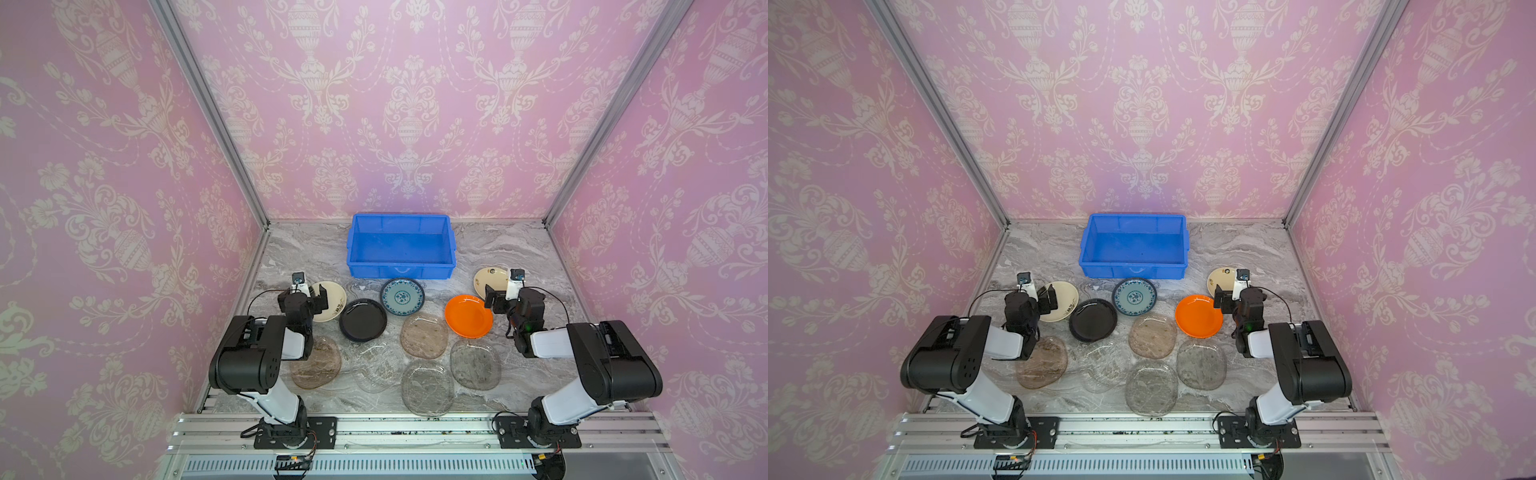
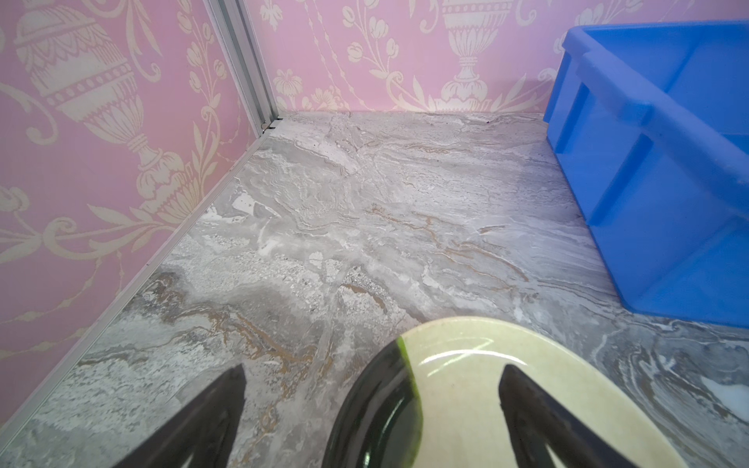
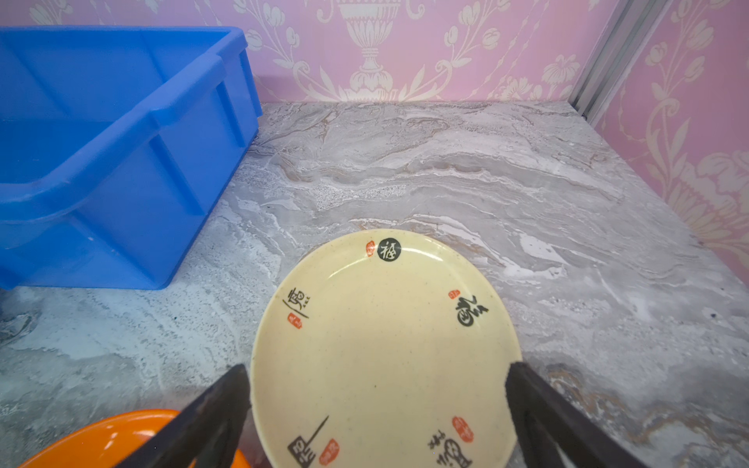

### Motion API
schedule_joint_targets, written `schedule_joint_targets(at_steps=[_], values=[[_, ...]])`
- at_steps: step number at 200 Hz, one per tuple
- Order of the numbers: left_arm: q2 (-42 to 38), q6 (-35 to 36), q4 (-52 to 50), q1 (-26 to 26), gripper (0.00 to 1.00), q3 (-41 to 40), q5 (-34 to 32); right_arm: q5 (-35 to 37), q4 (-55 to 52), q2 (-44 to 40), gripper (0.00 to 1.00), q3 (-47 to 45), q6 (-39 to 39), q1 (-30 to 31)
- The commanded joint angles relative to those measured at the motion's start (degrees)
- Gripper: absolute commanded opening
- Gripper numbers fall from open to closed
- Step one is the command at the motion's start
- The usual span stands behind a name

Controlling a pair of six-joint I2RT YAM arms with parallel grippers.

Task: Place the plates into the plastic bin on the countertop
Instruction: Pick up the plate from the bottom-center of the table.

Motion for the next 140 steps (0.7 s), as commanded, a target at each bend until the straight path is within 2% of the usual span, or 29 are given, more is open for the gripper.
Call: schedule_joint_targets(at_steps=[1,31,48,62,72,81,111,129,140], values=[[-1.9,-0.1,-2.4,-1.3,0.99,1.1,-4.5,2.7,0.5,-1.9,1.0,0.3,0.9,0.5],[-13.8,0.5,-19.6,-2.8,0.99,5.5,-8.2,12.3,-16.3,-14.0,1.0,4.2,2.0,2.0],[-20.7,-1.9,-20.4,-2.9,0.99,5.1,-11.2,19.1,-28.0,-20.6,1.0,8.1,4.4,3.1],[-26.7,-6.9,-21.8,-2.8,0.99,4.9,-13.5,21.5,-39.6,-23.6,1.0,13.4,7.4,3.3],[-31.5,-12.8,-29.7,-2.7,0.99,7.5,-14.7,22.6,-45.3,-24.4,1.0,16.7,9.0,3.5],[-33.7,-17.7,-41.2,-2.6,0.99,11.9,-15.1,22.5,-51.4,-24.8,1.0,19.6,11.2,3.4],[-32.7,-23.0,-67.4,-3.1,0.99,26.9,-2.6,20.4,-65.4,-24.7,1.0,25.9,19.4,3.7],[-32.8,-24.2,-73.6,-3.8,0.99,30.2,3.8,18.6,-71.0,-24.1,1.0,28.2,24.1,3.7],[-33.1,-24.4,-74.2,-4.0,0.99,31.2,10.1,17.6,-74.9,-23.4,1.0,29.5,27.2,3.1]])
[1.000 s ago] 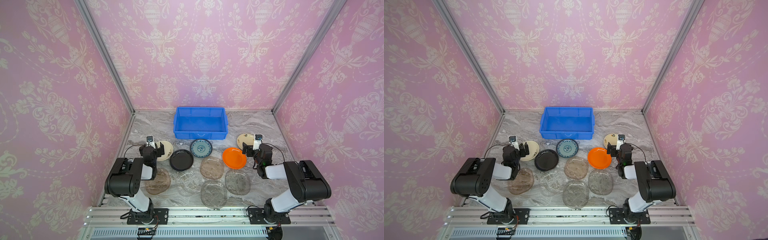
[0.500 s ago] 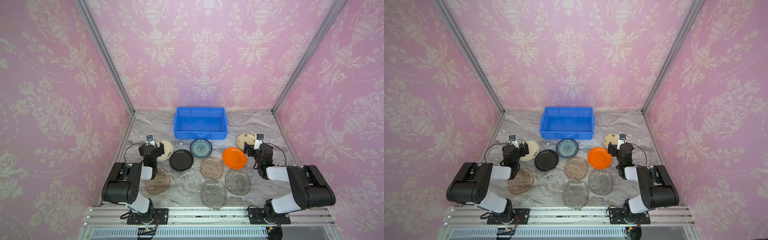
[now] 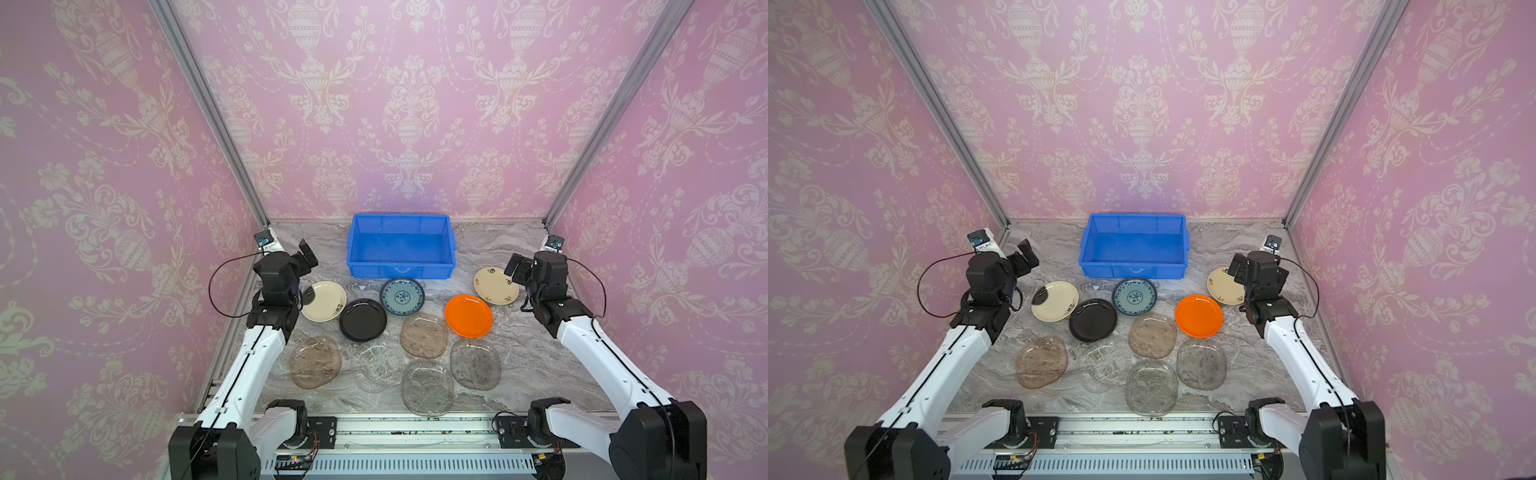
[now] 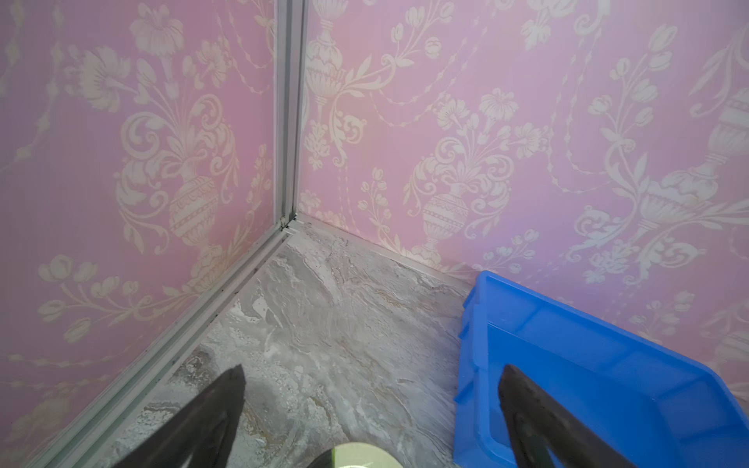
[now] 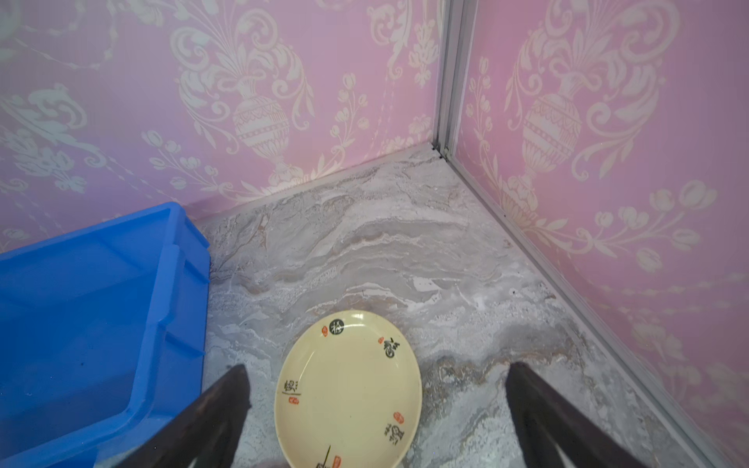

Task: Place the plates into the plastic bin on the countertop
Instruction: Pick up the plate from the bottom-center of the table.

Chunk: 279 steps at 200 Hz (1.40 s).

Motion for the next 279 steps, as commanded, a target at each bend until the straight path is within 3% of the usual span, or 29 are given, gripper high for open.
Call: schedule_joint_targets(at_steps=[1,45,76,133,151,171,212,279], values=[[0.0,-4.7,-16.7,-1.0,0.99,2.5,13.2,-1.8,-15.6,1.1,1.0,3.0,9.5,-0.3],[3.0,-9.4,-13.5,-5.3,0.99,6.1,25.2,-12.3,-12.2,3.6,0.83,-0.7,17.0,-6.0],[7.8,-10.4,-12.2,-9.8,0.99,9.8,29.3,-22.4,-8.2,5.8,0.7,-3.6,18.2,-8.5],[13.4,-10.1,-15.5,-15.3,0.97,12.4,34.3,-26.5,-25.9,1.6,0.68,-2.1,14.9,-8.4],[14.2,-9.9,-16.5,-16.9,0.96,12.4,34.3,-27.8,-32.7,-0.9,0.65,-2.7,15.4,-6.8],[15.2,-9.6,-17.2,-18.0,0.97,12.6,34.1,-23.6,-38.8,-3.7,0.65,-3.5,16.4,-0.4],[17.7,-8.9,-17.8,-19.2,0.95,13.5,34.1,-26.5,-42.1,-6.5,0.58,-9.2,18.7,3.1],[18.7,-10.0,-16.1,-20.4,0.95,12.4,33.5,-26.9,-42.7,-7.0,0.56,-11.8,21.2,8.9]])
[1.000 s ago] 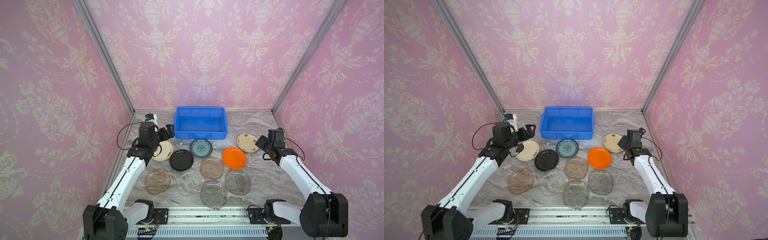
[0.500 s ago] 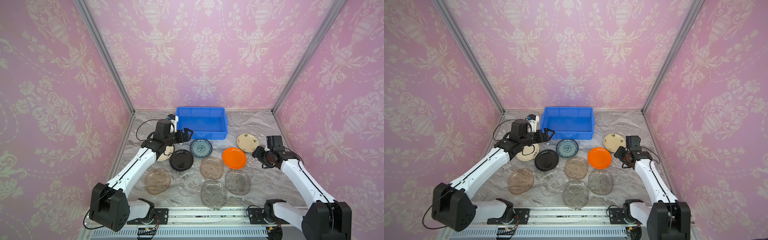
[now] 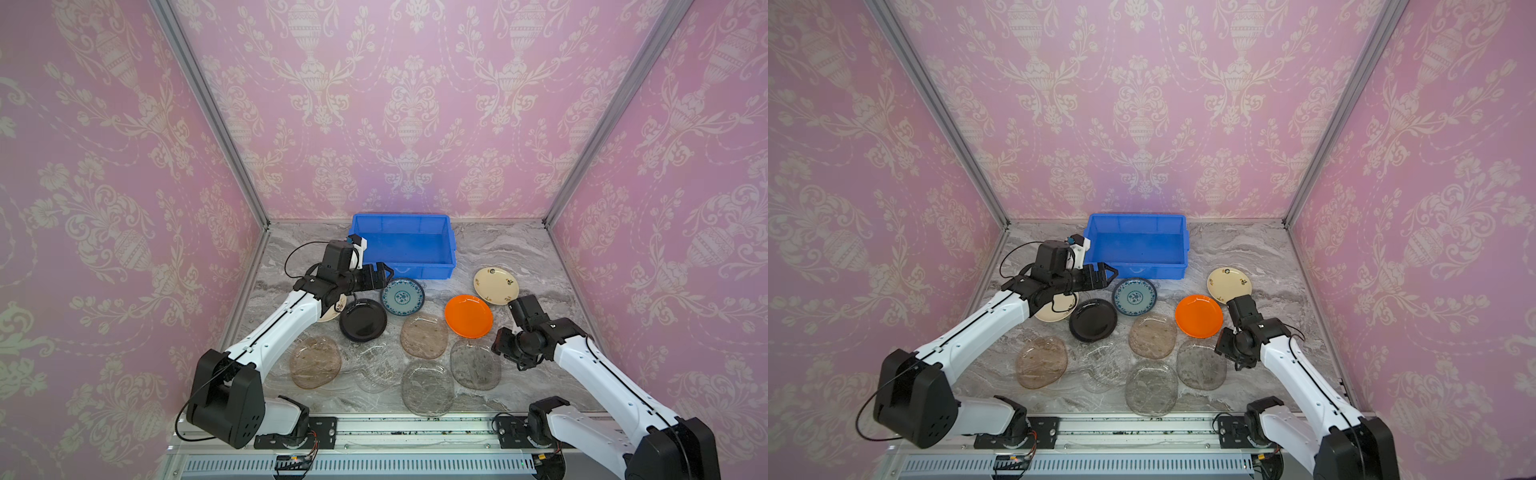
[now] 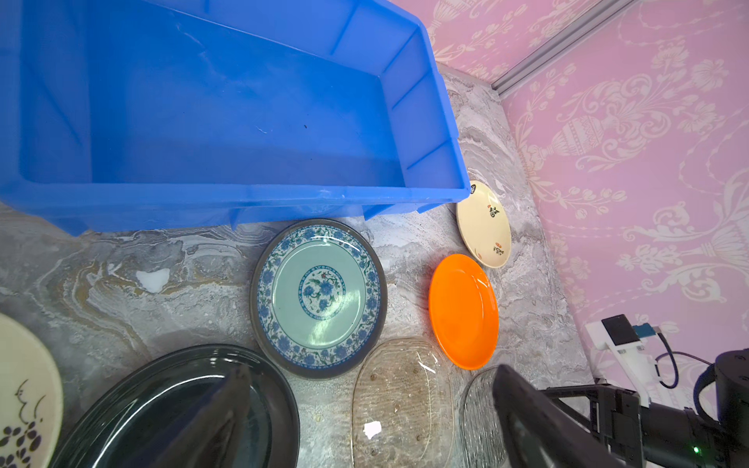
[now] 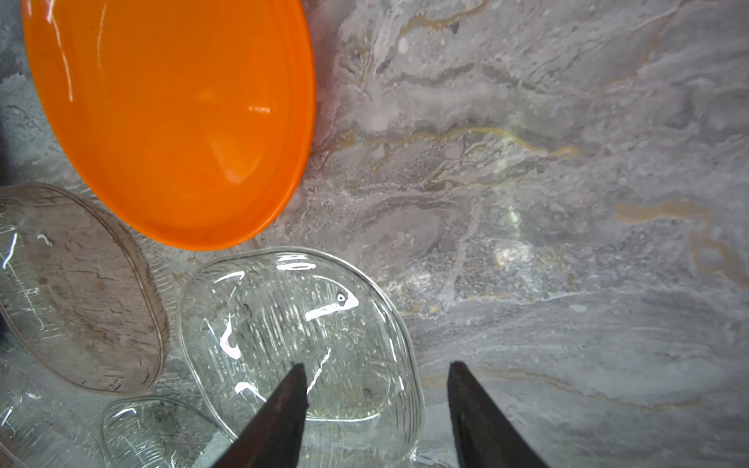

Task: Place the plates into the plastic bin on the countertop
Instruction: Pick up the plate from the bottom-center of the table.

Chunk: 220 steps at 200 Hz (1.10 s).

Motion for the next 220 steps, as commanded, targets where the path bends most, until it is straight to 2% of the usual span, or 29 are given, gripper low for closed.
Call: schedule_joint_targets(at_steps=[1,40,54,113,166,220], values=[[0.2,-1.0,0.2,-0.8,0.95,0.8,0.5,-0.8,-0.2,-0.1,0.56,-1.7,2.1,0.5],[0.2,-1.4,1.0,-0.9,0.95,0.5,0.1,-1.2,3.3,0.7,0.51,-5.2,3.3,1.0],[0.3,-1.2,0.8,-0.9,0.94,0.7,0.2,-1.1,4.7,0.7,0.44,-6.7,3.6,1.0],[0.4,-1.4,1.4,-0.9,0.94,0.2,0.1,-4.8,13.9,-2.2,0.43,-13.1,6.9,1.0],[1.5,-1.5,2.3,-0.9,0.93,-0.2,0.0,-3.4,12.8,-4.6,0.43,-14.2,6.5,1.0],[1.6,-1.6,2.5,-1.0,0.93,-0.4,-0.3,-2.6,11.9,-6.3,0.38,-15.1,6.6,1.0]])
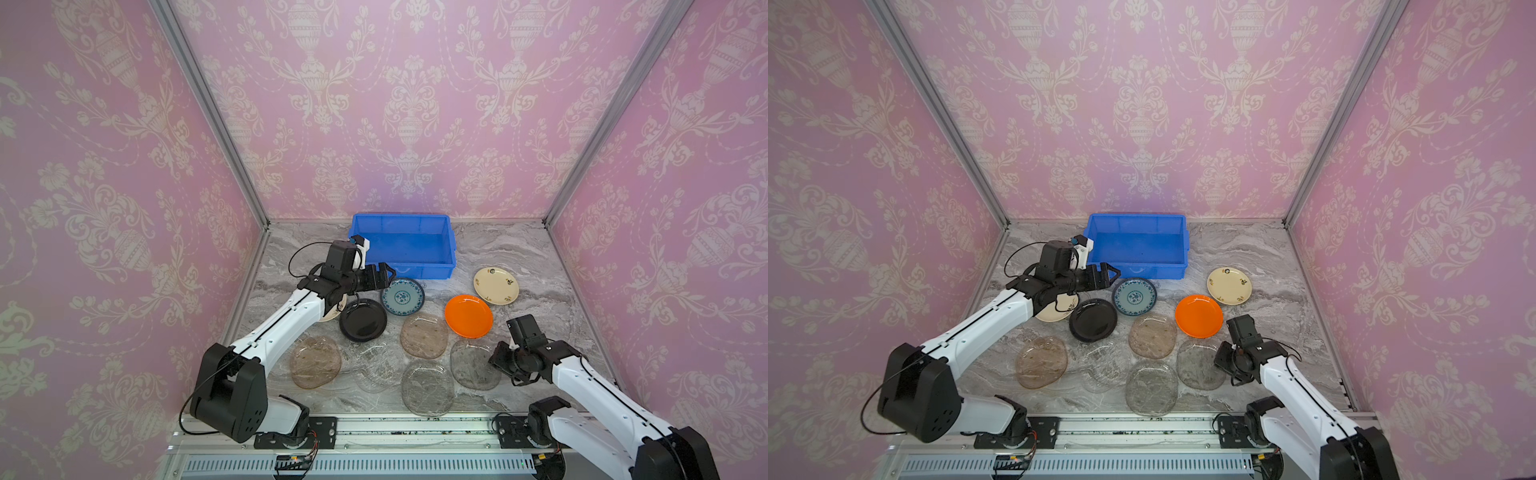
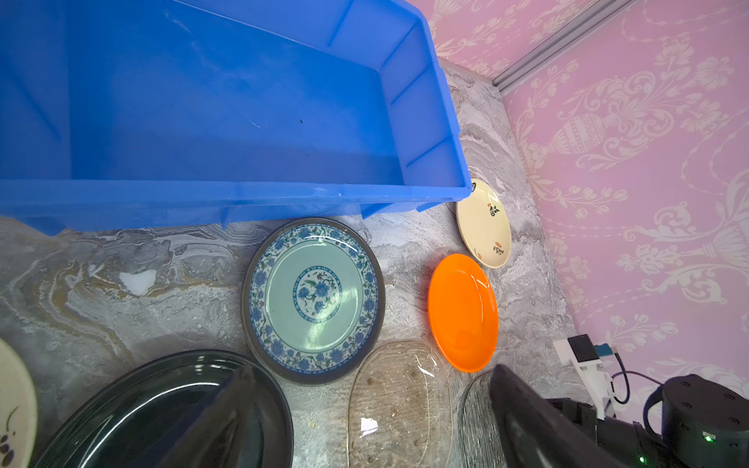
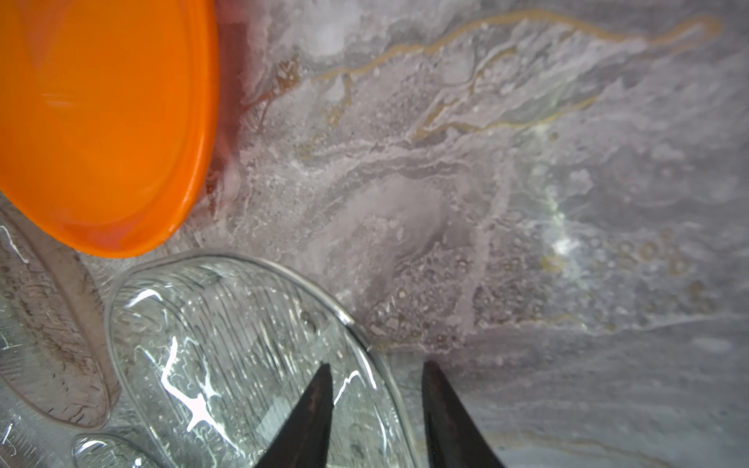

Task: Place the plates into the plastic bin on the countertop
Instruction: Pick up the plate from the bottom-center of the table.

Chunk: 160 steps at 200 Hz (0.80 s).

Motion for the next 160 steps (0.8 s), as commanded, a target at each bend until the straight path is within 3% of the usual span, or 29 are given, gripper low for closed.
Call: schedule_joint_targets(at_steps=[1,25,59,134,160], values=[[0.1,-0.7,0.9,-0.4,0.93,-0.4,-0.3,0.9,-1.1,-1.1,0.38,-0.9,0.4,0.3],[0.0,-0.4,0.8,-0.4,0.93,-0.5,-0.6,1.1,-1.6,-1.0,0.37,-0.6,0.4,0.3],[-0.2,-0.1,0.4,-0.4,0.93,-0.6,-0.9,1.5,-1.8,-1.0,0.25,-0.6,0.6,0.3],[0.8,0.8,0.0,-0.4,0.94,0.3,-1.5,1.5,-3.1,-1.7,0.18,-0.1,0.8,0.3],[1.3,1.6,-0.3,-0.4,0.94,0.9,-2.1,0.8,-3.6,-2.9,0.11,-0.6,1.5,0.3]])
